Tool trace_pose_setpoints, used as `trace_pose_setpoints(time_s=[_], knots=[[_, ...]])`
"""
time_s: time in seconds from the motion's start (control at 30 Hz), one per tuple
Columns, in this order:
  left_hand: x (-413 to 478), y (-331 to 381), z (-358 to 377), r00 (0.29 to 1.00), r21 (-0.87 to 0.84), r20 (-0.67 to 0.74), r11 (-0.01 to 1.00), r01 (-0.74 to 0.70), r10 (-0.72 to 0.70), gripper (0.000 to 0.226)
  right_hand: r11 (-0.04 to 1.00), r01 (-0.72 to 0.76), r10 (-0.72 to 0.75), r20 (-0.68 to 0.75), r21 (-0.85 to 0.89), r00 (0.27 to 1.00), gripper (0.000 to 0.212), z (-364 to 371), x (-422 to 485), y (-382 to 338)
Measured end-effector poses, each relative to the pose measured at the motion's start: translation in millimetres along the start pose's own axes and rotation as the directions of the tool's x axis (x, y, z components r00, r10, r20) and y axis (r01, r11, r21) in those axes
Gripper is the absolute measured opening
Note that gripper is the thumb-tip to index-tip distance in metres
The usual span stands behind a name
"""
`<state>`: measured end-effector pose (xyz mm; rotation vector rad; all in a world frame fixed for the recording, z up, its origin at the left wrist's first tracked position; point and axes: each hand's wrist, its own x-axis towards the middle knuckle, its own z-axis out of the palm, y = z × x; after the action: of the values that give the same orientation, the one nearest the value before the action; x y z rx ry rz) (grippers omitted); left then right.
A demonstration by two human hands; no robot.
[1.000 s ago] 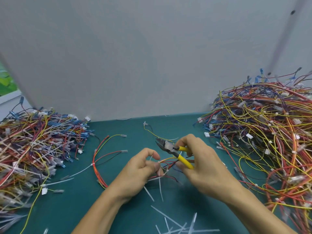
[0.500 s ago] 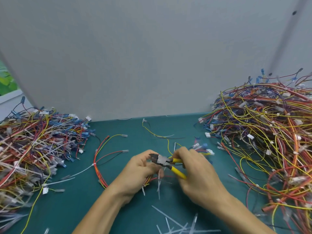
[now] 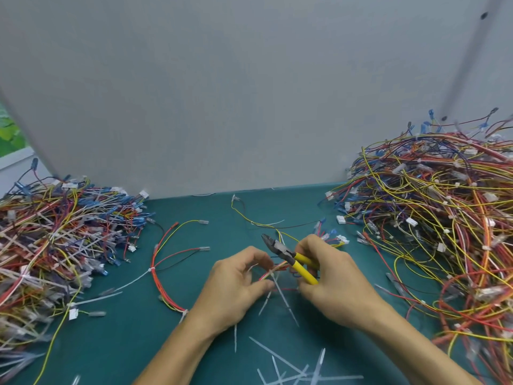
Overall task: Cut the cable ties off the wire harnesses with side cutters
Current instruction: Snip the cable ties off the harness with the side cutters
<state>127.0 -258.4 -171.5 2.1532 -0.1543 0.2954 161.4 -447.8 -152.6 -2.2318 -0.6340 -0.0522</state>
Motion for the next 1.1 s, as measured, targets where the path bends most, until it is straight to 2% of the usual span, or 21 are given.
trace_pose_setpoints(time_s=[0.07, 0.17, 0.23, 0.33, 0.47, 0.57, 0.63, 0.77, 0.87, 0.93, 1.03, 1.1], knots=[[-0.6, 0.3, -0.2, 0.99, 0.151, -0.049, 0.981, -0.125, 0.134, 0.024, 0.999, -0.029, 0.028, 0.037, 0.034, 0.999, 0.026, -2.4, 0.6, -1.7], [-0.7, 0.5, 2.4, 0.96, 0.273, 0.007, 0.923, -0.27, 0.279, 0.021, 0.999, -0.039, 0.038, 0.031, 0.037, 0.999, 0.025, -5.8, 1.9, -3.5], [0.0, -1.6, 3.6, 0.952, 0.284, 0.002, 0.912, -0.295, 0.307, 0.02, 1.0, -0.001, 0.001, 0.0, -0.004, 1.0, 0.027, -5.8, 1.5, -4.1], [-0.1, 2.0, 3.8, 0.945, 0.241, -0.078, 0.926, -0.291, 0.318, 0.017, 0.995, 0.064, -0.067, -0.04, -0.074, 0.997, 0.034, 3.6, -2.3, -5.8], [-1.1, 2.8, 6.2, 0.97, 0.044, -0.169, 0.984, -0.17, 0.175, 0.024, 0.98, 0.133, -0.155, -0.155, -0.145, 0.976, 0.039, 19.1, -5.9, -3.7], [-0.8, 3.0, 6.0, 0.996, -0.224, -0.084, 0.973, -0.06, 0.042, 0.014, 0.971, 0.181, -0.21, -0.193, -0.157, 0.959, 0.041, 22.6, -4.7, 1.9], [-0.9, 3.5, 6.4, 0.999, -0.312, -0.033, 0.95, -0.018, 0.008, 0.014, 0.975, 0.173, -0.198, -0.204, -0.137, 0.959, 0.038, 21.9, -4.2, 4.6], [-1.4, 2.2, 9.4, 0.998, -0.317, 0.001, 0.946, 0.061, -0.063, 0.015, 0.982, 0.128, -0.154, -0.205, -0.136, 0.967, 0.032, 17.9, -2.3, 6.7], [-0.4, 0.4, 8.7, 0.996, -0.252, 0.047, 0.964, 0.085, -0.076, 0.009, 0.986, 0.073, -0.09, -0.109, -0.152, 0.99, 0.032, 13.2, -0.2, 7.0], [-0.5, -1.0, 8.0, 0.992, -0.176, 0.097, 0.98, 0.097, -0.08, 0.016, 0.987, 0.014, -0.022, -0.052, -0.158, 0.998, 0.032, 11.0, 0.2, 8.2], [-0.1, 0.9, 6.2, 0.978, -0.177, 0.162, 0.972, 0.157, -0.129, 0.021, 0.988, -0.047, 0.047, 0.001, -0.146, 0.999, 0.035, 10.6, 0.4, 10.2], [0.1, 1.7, 6.0, 0.977, -0.18, 0.155, 0.968, 0.175, -0.148, 0.029, 0.993, -0.069, 0.071, 0.02, -0.096, 0.997, 0.04, 9.7, 1.0, 11.9]])
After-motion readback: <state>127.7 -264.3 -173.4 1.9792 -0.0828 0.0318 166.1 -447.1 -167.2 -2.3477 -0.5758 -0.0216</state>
